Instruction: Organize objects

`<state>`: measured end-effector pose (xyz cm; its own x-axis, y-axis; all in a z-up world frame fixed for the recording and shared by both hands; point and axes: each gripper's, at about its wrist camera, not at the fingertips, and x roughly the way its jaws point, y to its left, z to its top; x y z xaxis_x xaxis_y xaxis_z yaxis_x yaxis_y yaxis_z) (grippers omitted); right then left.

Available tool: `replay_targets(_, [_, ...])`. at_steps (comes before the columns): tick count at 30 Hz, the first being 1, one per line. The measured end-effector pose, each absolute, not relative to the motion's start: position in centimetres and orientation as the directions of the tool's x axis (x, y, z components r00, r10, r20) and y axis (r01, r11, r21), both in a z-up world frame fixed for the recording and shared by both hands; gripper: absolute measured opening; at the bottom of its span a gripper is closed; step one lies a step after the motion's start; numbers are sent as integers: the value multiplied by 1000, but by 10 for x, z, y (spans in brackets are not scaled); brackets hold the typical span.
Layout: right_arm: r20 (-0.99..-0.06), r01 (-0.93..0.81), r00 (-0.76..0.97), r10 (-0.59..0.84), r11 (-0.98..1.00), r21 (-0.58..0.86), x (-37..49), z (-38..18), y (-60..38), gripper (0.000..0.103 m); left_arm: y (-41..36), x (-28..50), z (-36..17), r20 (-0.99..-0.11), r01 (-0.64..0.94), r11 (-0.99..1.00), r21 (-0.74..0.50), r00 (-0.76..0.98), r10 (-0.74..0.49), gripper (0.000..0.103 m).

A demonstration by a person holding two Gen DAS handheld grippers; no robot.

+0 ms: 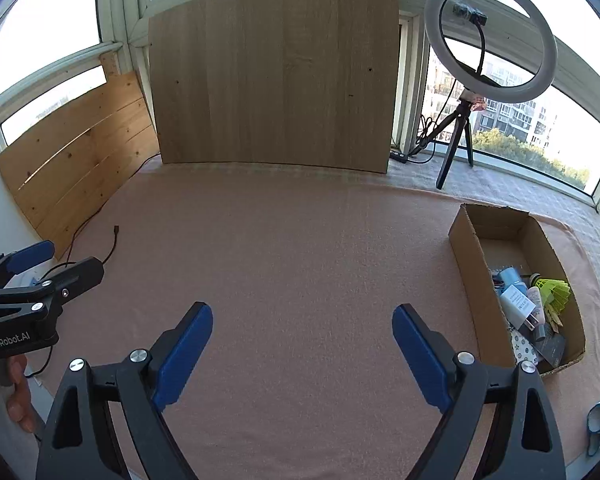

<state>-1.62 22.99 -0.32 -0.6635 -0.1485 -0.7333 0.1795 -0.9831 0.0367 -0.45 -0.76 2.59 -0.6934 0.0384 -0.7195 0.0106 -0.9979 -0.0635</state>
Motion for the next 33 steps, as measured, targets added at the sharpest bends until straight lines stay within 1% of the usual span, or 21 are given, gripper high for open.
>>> replay_targets(13, [-743,180,-649,-160,-982,54,-16,-8,228,89,2,-6,18,-747,21,-999,-46,-664,20,103])
replay_targets(24, [-753,173,-639,-156,-983,58,-13,-11,231,89,12,0,27,-737,-6,-998,-63,-674,51,103])
replay_targets(33, [-749,172,-644,-155,-983,56,-12,-8,232,89,16,3,30,-732,-6,-999,-49,-680,40,103])
